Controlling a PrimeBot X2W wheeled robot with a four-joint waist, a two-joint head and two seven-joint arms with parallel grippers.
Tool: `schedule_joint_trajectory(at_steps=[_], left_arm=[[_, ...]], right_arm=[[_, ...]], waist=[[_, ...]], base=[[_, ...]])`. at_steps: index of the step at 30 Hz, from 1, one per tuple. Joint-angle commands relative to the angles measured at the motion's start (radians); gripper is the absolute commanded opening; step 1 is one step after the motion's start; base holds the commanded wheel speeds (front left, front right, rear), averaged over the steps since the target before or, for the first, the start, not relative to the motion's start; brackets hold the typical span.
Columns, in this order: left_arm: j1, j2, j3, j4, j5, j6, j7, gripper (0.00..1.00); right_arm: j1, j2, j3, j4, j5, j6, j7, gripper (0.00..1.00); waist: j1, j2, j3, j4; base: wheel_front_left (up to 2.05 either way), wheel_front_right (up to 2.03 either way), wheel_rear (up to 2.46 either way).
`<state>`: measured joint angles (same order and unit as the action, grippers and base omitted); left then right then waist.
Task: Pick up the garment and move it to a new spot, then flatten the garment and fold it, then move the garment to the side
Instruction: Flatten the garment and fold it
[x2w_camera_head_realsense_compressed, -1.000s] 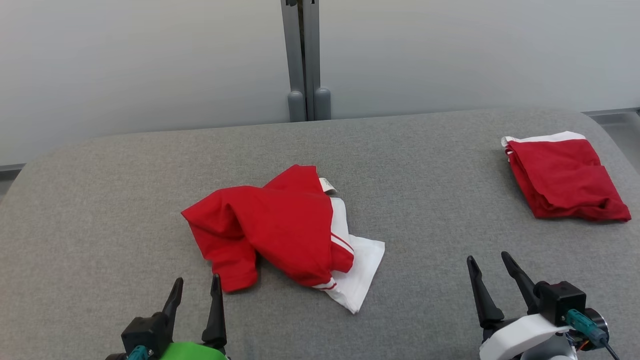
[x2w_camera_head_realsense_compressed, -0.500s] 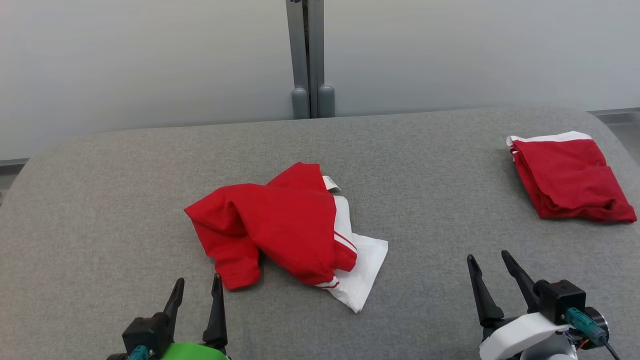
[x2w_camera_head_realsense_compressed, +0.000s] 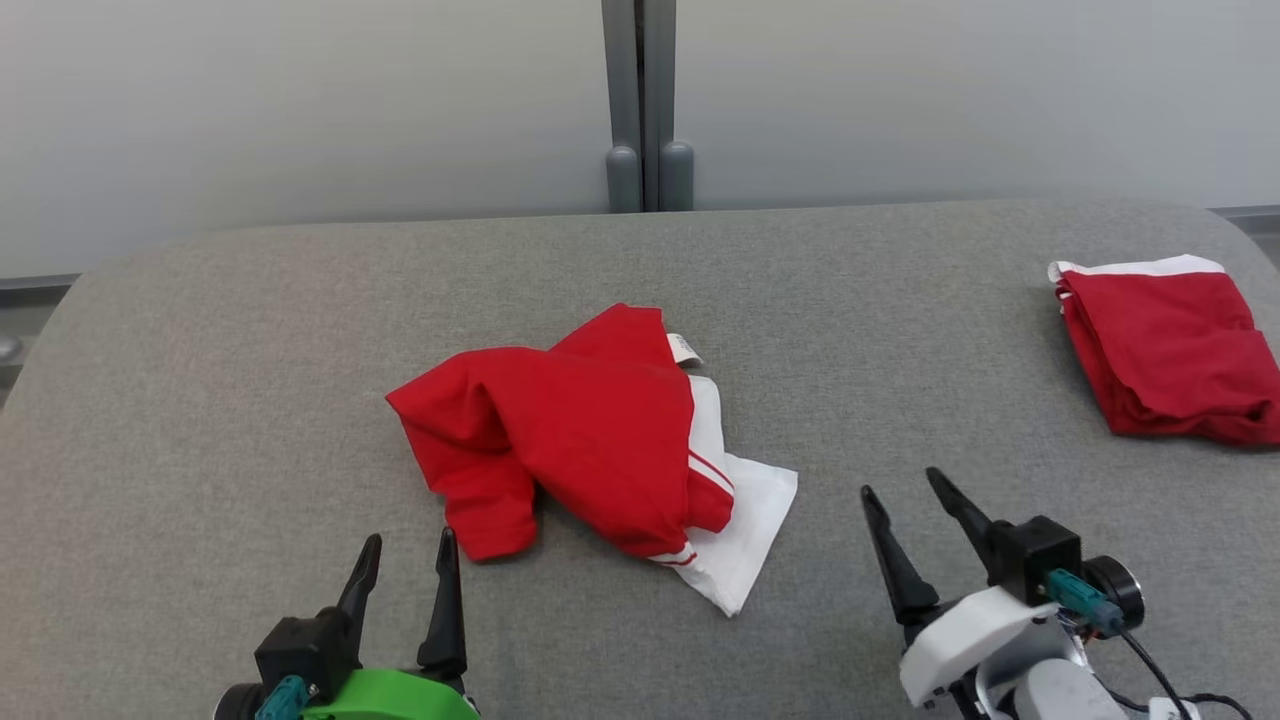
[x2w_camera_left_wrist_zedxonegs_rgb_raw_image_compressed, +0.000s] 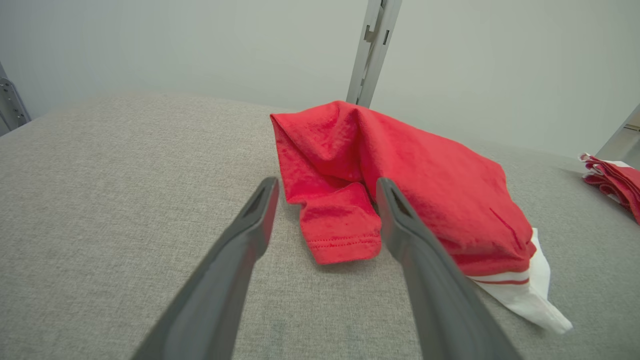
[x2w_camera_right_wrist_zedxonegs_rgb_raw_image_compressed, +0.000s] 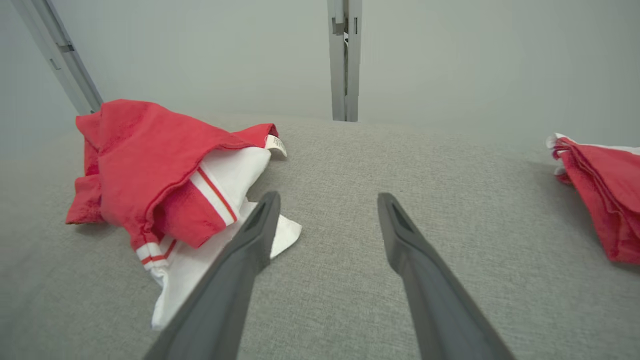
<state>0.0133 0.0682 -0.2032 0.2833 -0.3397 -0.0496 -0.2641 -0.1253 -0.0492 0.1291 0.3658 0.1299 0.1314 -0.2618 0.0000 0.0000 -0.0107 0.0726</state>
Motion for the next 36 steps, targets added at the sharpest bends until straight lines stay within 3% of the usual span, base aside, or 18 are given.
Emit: schedule_joint_trajectory(at_steps=[1,14,28,29,30,31,36], left_arm=[[-0.017,-0.003,-0.004,-0.006,0.012,-0.004,0.000,1.00],[-0.072,-0.014,-0.013,-0.029,0.009,-0.008,0.000,1.00],[-0.092,-0.018,-0.037,-0.032,0.003,-0.011,0.000,1.00],[-0.092,-0.017,-0.040,-0.032,0.002,-0.010,0.000,1.00],[-0.091,-0.018,-0.043,-0.033,0.001,-0.007,0.000,1.00],[-0.090,-0.018,-0.045,-0.033,0.002,-0.004,0.000,1.00],[-0.073,-0.017,-0.042,-0.033,0.009,0.006,0.000,1.00]], right_arm=[[-0.033,-0.004,0.019,0.025,-0.011,-0.002,-0.004,1.00],[-0.237,-0.003,0.195,0.320,-0.090,-0.002,-0.004,1.00],[-0.370,-0.004,0.276,0.453,-0.087,-0.002,-0.004,1.00],[-0.382,-0.004,0.285,0.463,-0.082,-0.002,-0.004,0.60],[-0.392,-0.004,0.291,0.468,-0.080,-0.002,-0.004,0.39],[-0.403,-0.004,0.294,0.470,-0.075,-0.002,-0.004,0.03],[-0.425,-0.004,0.269,0.427,-0.058,-0.002,-0.004,0.00]], waist=[[0.0000,0.0000,0.021,0.023],[0.0000,0.0000,0.133,0.162],[0.0000,0.0000,0.169,0.231],[0.0000,0.0000,0.170,0.234],[0.0000,0.0000,0.170,0.237],[0.0000,0.0000,0.170,0.239],[0.0000,0.0000,0.156,0.236]], base=[[0.00,0.00,0.00],[0.00,0.00,0.00],[0.00,0.00,0.00],[0.00,0.00,0.00],[0.00,0.00,0.00],[0.00,0.00,0.00],[0.00,0.00,0.00]])
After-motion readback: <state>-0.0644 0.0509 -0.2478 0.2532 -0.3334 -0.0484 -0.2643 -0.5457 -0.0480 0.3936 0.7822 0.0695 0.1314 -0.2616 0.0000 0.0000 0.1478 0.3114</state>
